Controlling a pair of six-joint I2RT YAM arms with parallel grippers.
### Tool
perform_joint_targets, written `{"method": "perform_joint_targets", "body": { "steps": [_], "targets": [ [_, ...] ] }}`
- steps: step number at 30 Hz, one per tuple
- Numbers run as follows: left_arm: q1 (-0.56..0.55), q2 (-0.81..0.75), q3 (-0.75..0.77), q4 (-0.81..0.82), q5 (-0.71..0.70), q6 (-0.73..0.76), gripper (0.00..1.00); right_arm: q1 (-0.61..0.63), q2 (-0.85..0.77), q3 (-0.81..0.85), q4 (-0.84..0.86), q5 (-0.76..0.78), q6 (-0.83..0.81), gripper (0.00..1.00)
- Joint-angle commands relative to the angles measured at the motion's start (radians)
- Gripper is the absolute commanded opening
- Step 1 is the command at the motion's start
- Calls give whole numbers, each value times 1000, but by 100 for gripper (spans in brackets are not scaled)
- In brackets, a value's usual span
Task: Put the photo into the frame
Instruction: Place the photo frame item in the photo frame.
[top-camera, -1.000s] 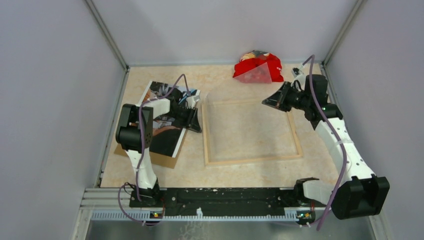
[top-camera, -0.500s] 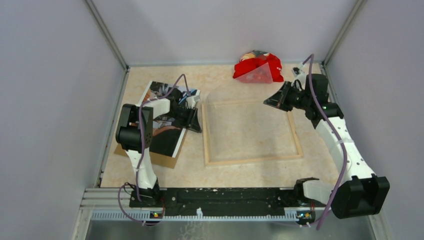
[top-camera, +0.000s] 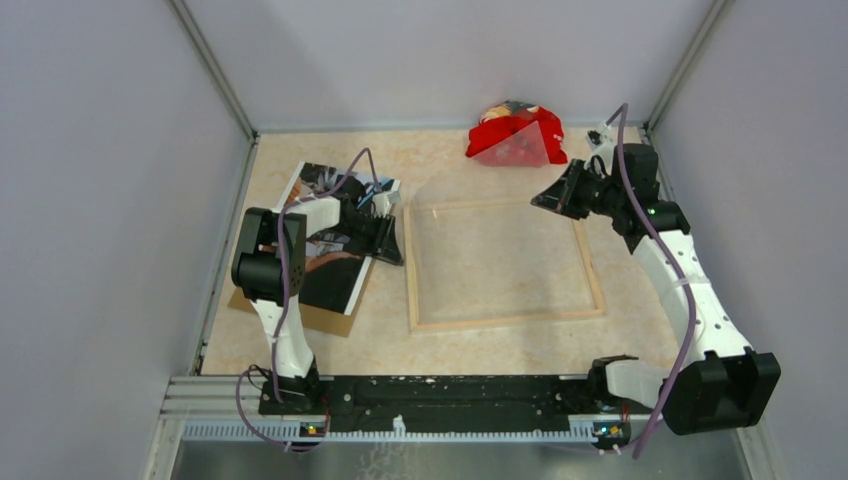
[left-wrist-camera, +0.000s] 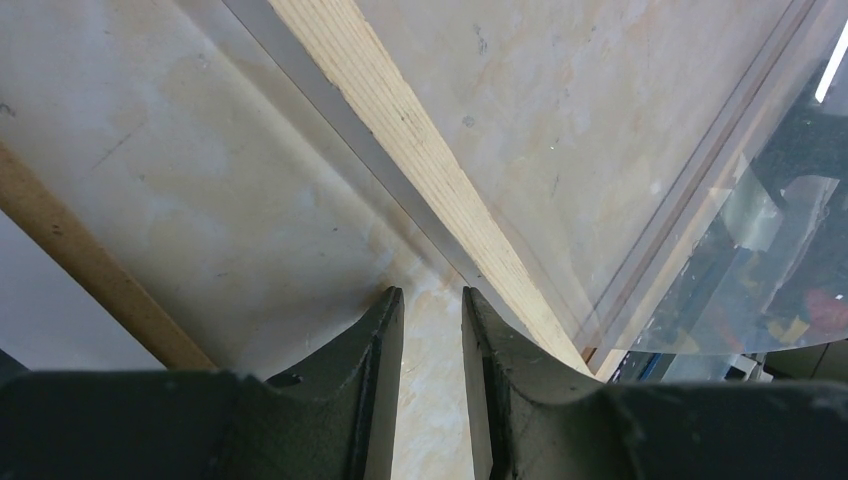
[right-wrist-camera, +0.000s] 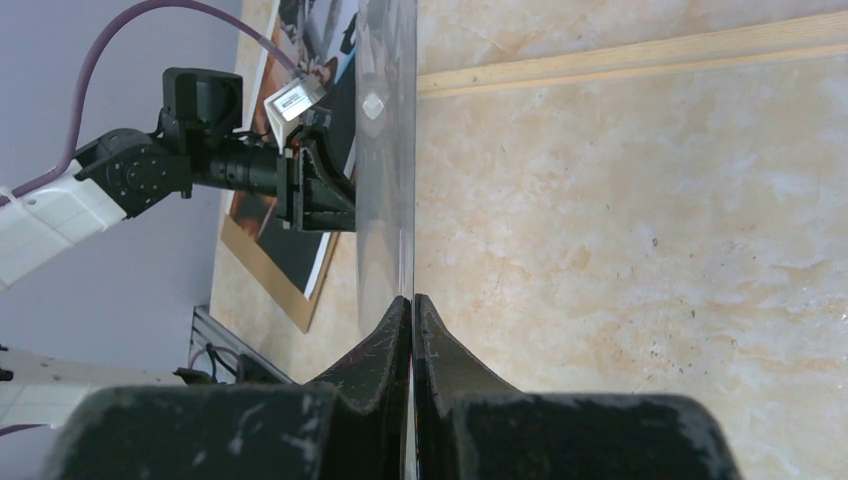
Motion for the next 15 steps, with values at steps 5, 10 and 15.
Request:
{"method": "perform_joint_targets", "body": {
  "steps": [5,10,15],
  "targets": [
    [1,25,18,-10,2,10,35,-5,5,17,-10,49,-42,0],
    [1,26,18,-9,2,8,34,-5,2,23,-34,82,-63,0],
    [0,26,18,-10,3,7,34,-5,1,15,-35,89,-67,0]
  ]
}}
